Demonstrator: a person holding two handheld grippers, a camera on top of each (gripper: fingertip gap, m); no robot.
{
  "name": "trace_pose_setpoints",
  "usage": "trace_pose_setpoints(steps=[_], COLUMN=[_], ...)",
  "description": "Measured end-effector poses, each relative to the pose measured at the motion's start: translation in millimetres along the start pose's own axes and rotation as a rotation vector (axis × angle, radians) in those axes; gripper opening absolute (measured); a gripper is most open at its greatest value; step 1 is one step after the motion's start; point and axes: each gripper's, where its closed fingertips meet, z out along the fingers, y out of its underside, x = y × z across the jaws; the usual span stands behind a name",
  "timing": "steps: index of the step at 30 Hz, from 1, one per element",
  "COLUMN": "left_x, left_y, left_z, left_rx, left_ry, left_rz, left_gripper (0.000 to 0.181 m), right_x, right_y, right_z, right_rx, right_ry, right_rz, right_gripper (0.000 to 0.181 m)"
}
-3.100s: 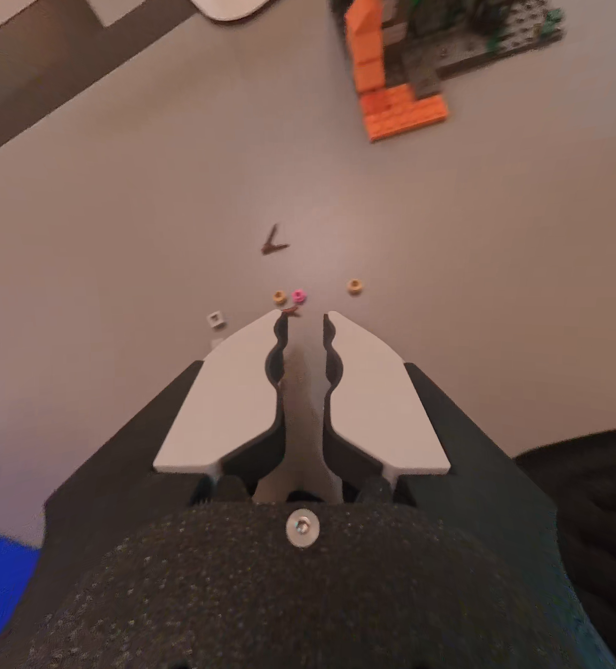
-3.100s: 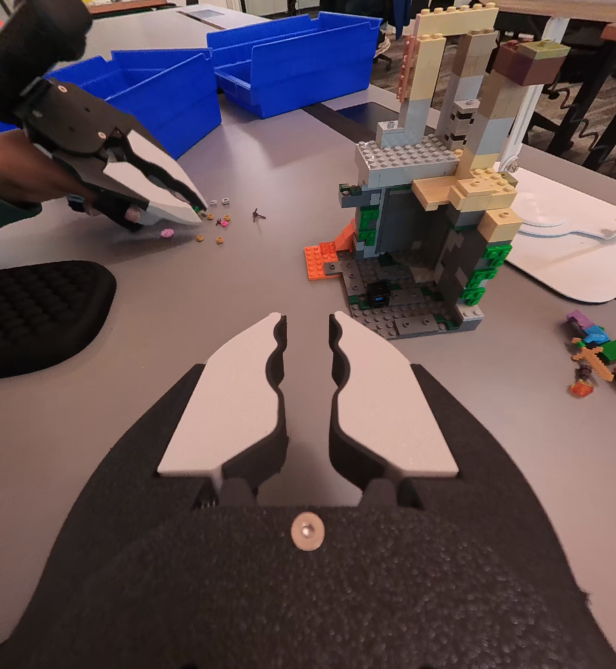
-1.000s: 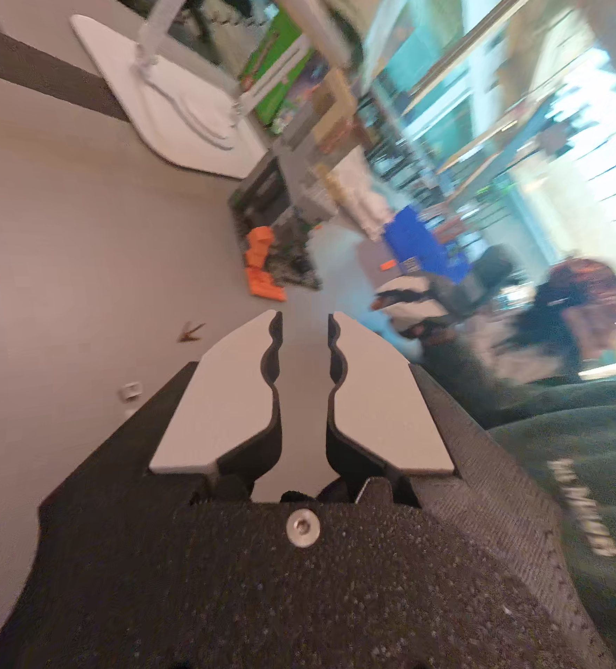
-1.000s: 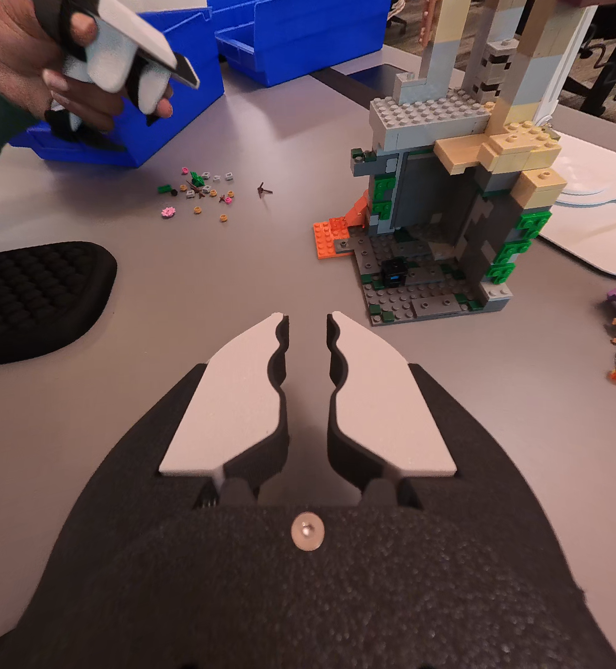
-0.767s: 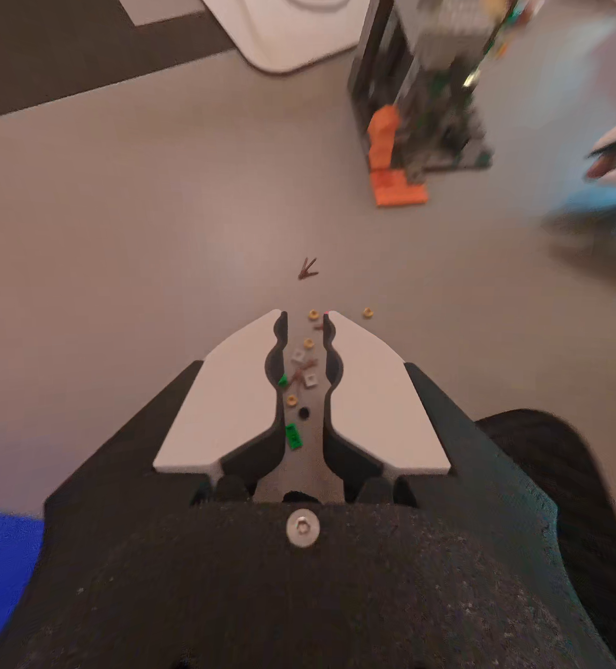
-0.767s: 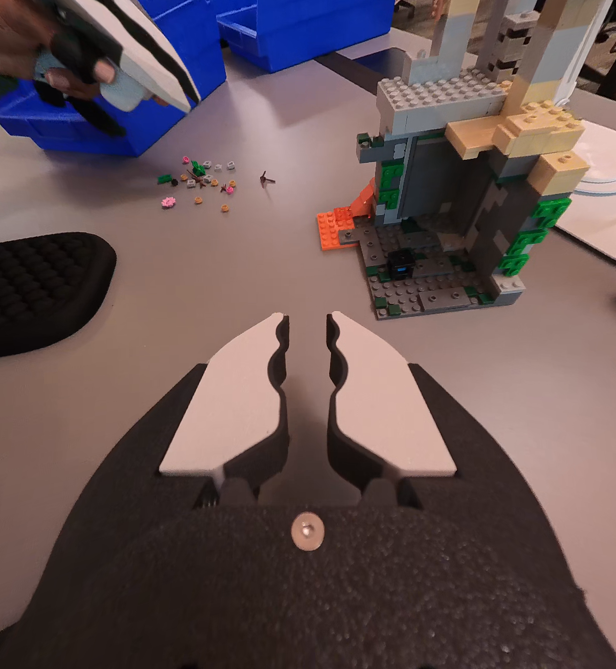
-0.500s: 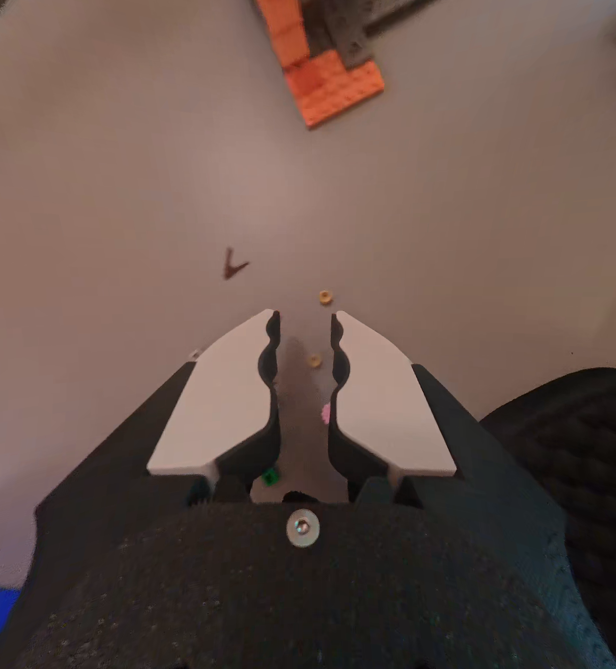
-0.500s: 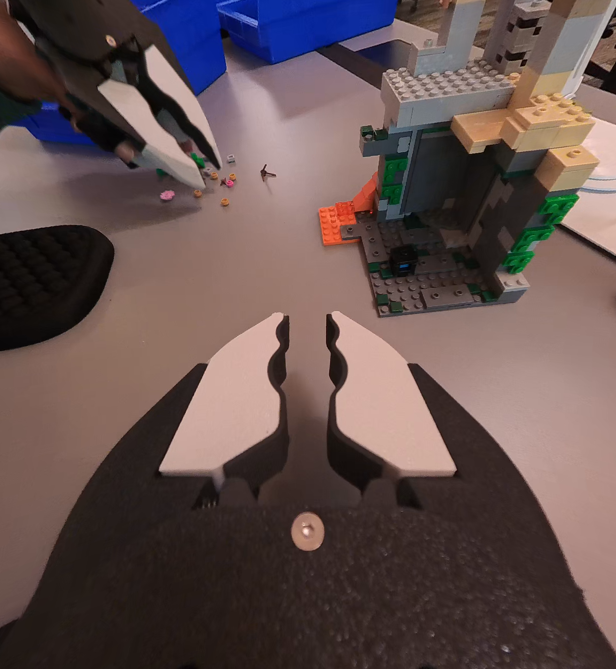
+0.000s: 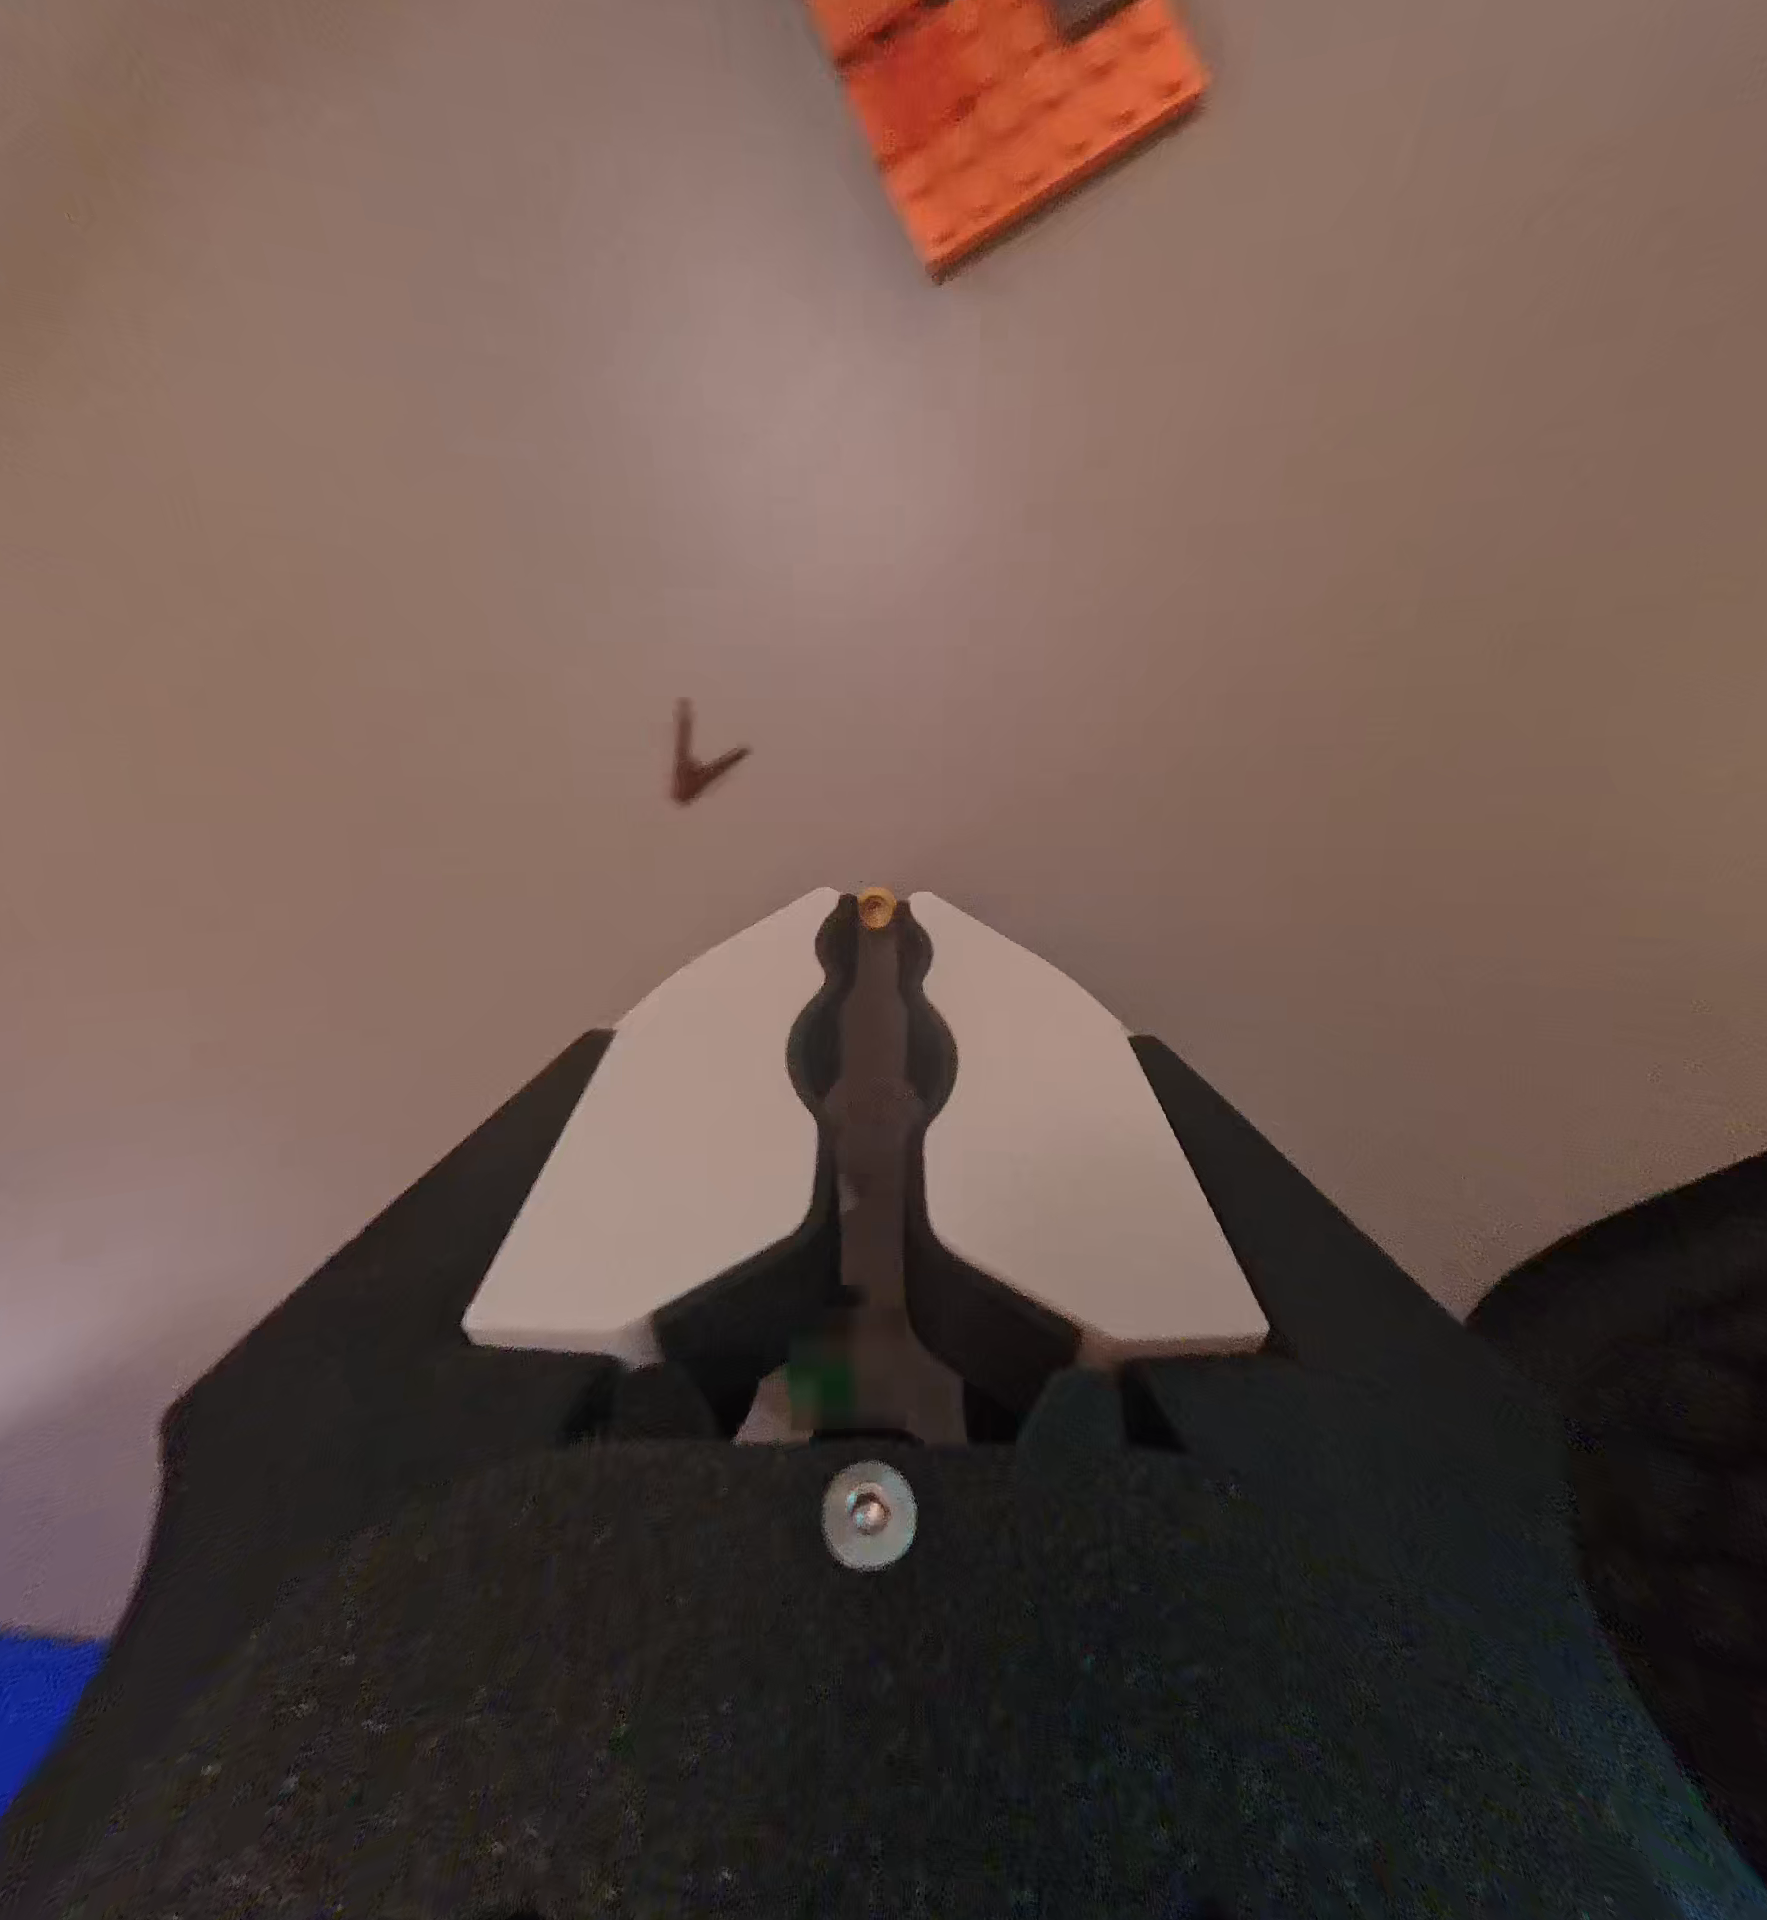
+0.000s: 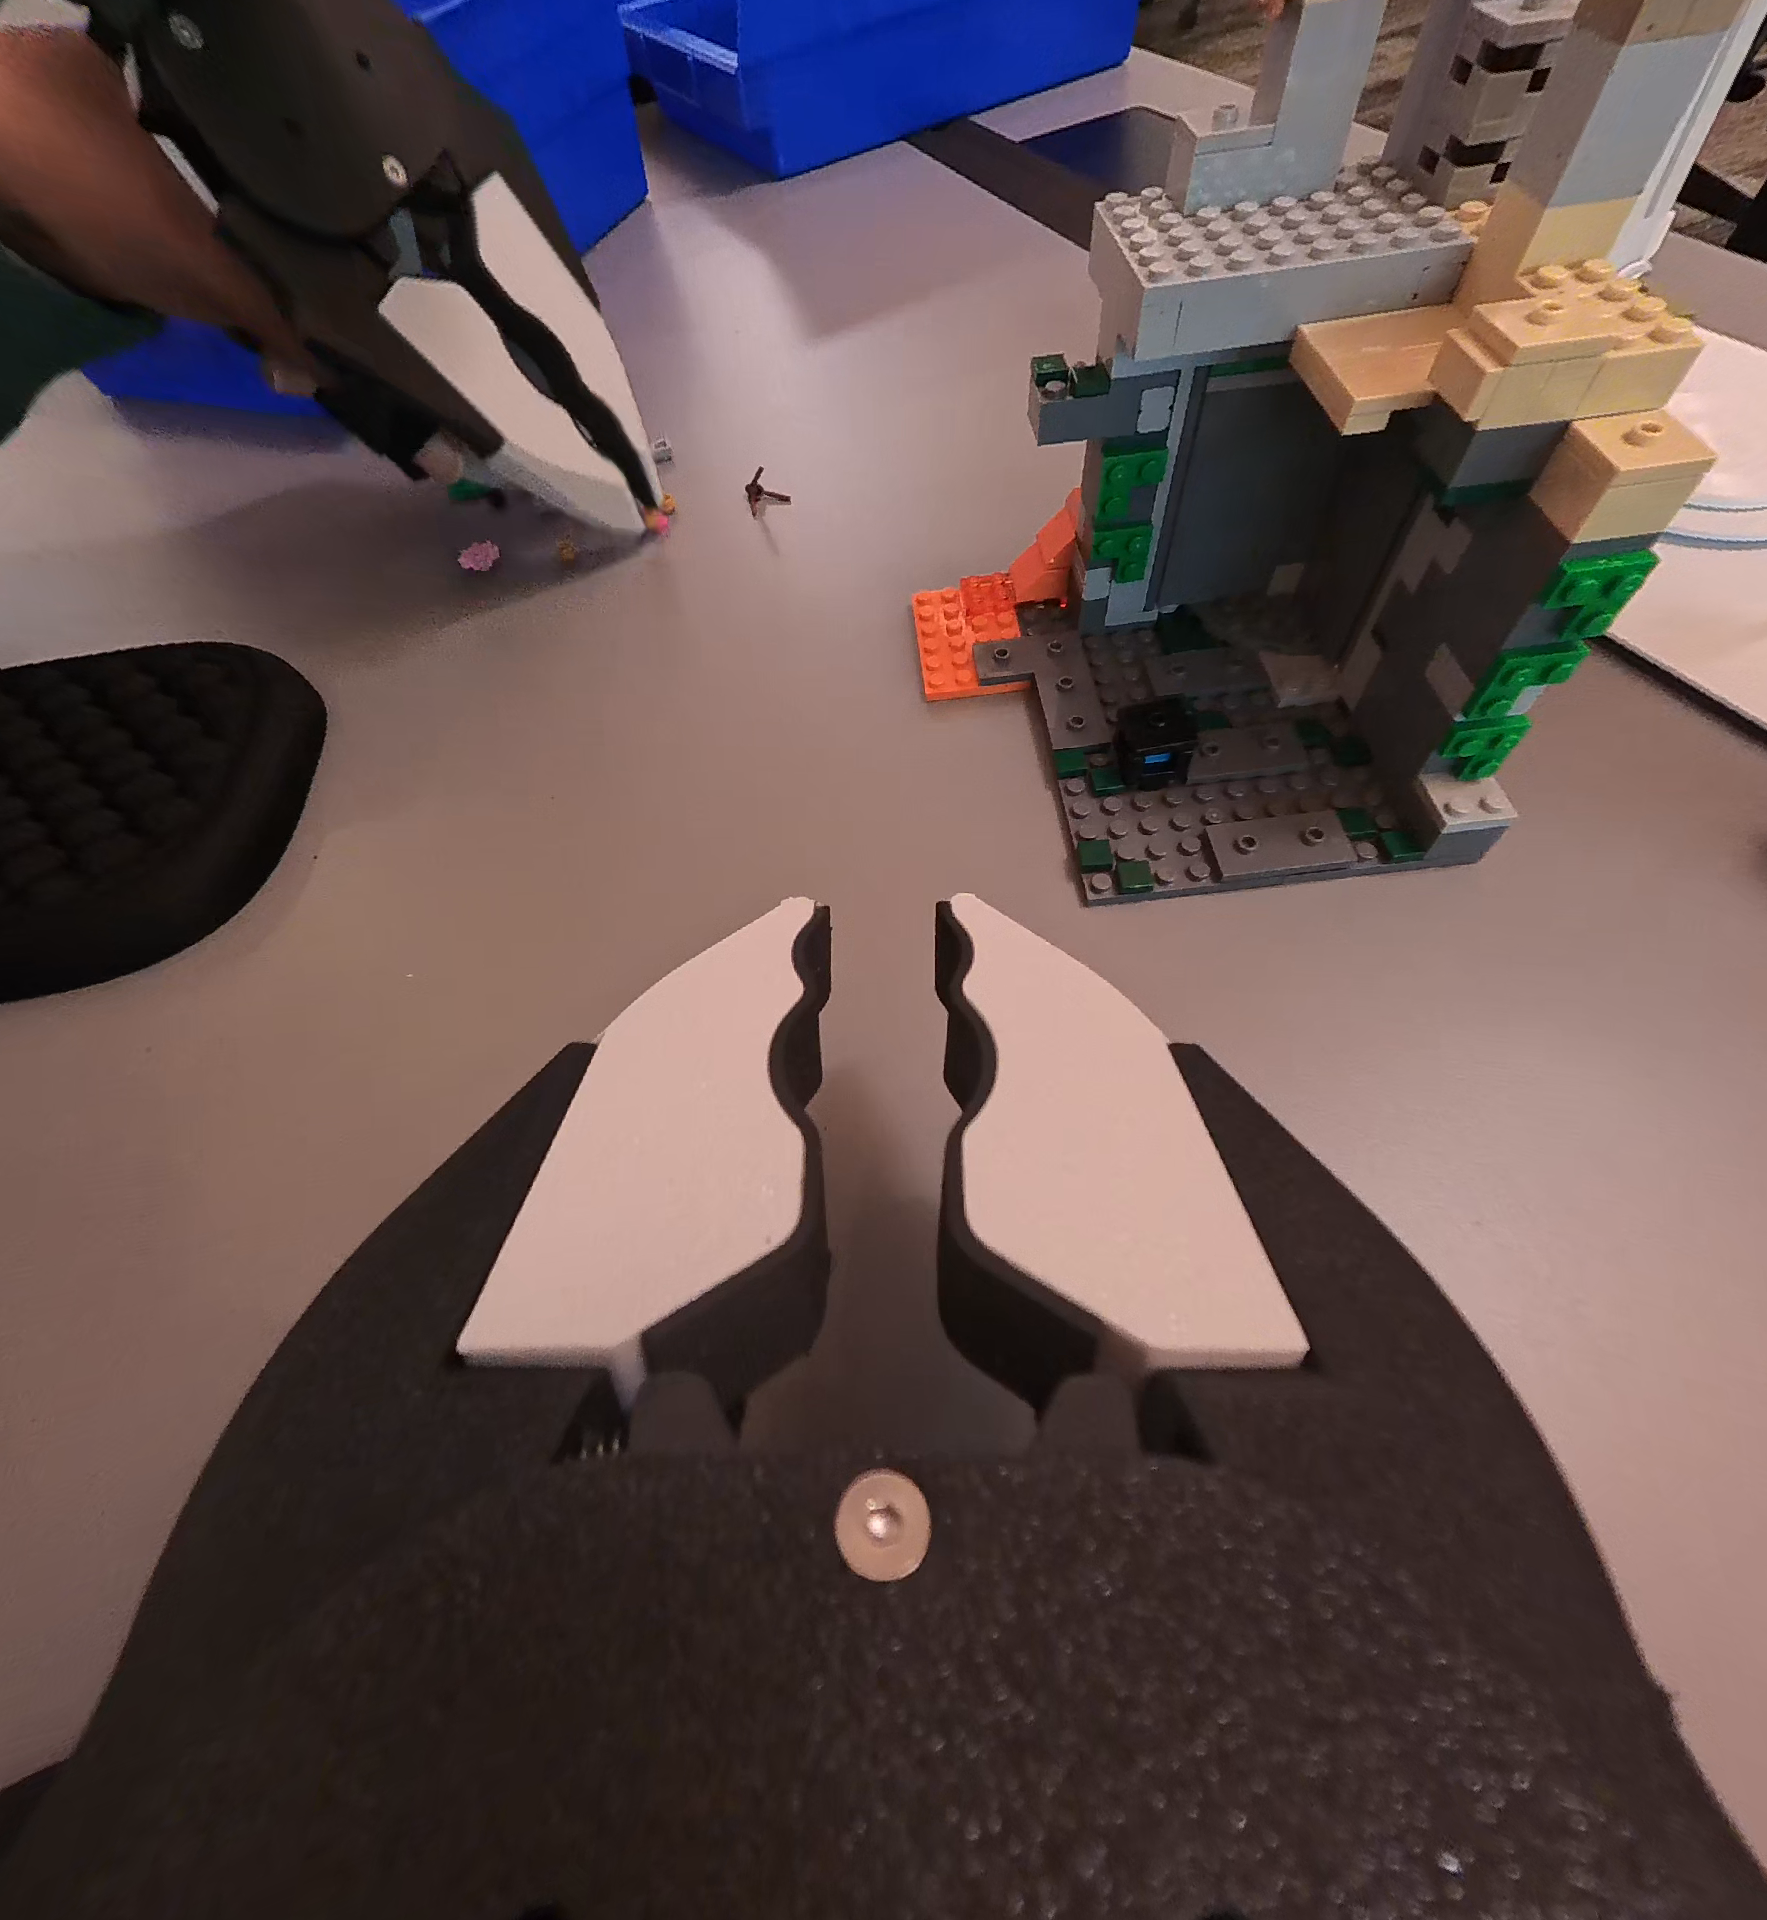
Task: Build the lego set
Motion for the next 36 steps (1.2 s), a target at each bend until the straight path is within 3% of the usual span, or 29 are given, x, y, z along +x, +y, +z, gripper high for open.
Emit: trace_pose_setpoints(steps=[2, 6, 13, 20, 22, 24, 28, 31, 36], left_x=[-14.8, -29.5, -22.2, -27.4, -33.8, -39.5, -55.3, -65.7, -83.4], left_y=[4.8, 13.9, 4.4, 1.0, -17.2, -52.2, -93.8, -123.8, -171.8], left_z=[-7.3, -16.9, -23.2, -24.9, -33.0, -54.0, -83.8, -102.6, -122.4], left_rx=[-0.011, -0.052, -0.012, 0.037, 0.164, 0.422, 0.698, 0.865, 0.999], left_ry=[-0.047, -0.094, -0.077, -0.097, -0.147, -0.182, -0.256, -0.291, -0.364], left_rz=[-0.037, -0.081, -0.064, -0.075, -0.084, -0.149, -0.259, -0.345, -0.38], left_gripper=[0.007, 0.029, 0.029, 0.016, 0.0, 0.0, 0.0, 0.0, 0.0], right_x=[-0.2, -1.1, -1.1, -1.9, -2.0, -1.1, 3.2, 9.3, 24.7], right_y=[-0.3, 0.0, -1.4, -1.3, -0.5, -2.0, -10.8, -21.5, -40.8], right_z=[0.0, 0.5, -0.5, -0.3, 0.3, 0.0, -3.4, -8.9, -23.3], right_rx=[0.001, -0.001, 0.002, 0.002, 0.0, 0.011, 0.055, 0.103, 0.199], right_ry=[-0.001, -0.003, 0.001, 0.001, 0.0, 0.005, 0.037, 0.084, 0.188], right_rz=[0.0, -0.001, -0.004, -0.005, -0.005, -0.006, -0.004, 0.002, 0.019], right_gripper=[0.019, 0.019, 0.019, 0.019, 0.019, 0.018, 0.016, 0.016, 0.014])
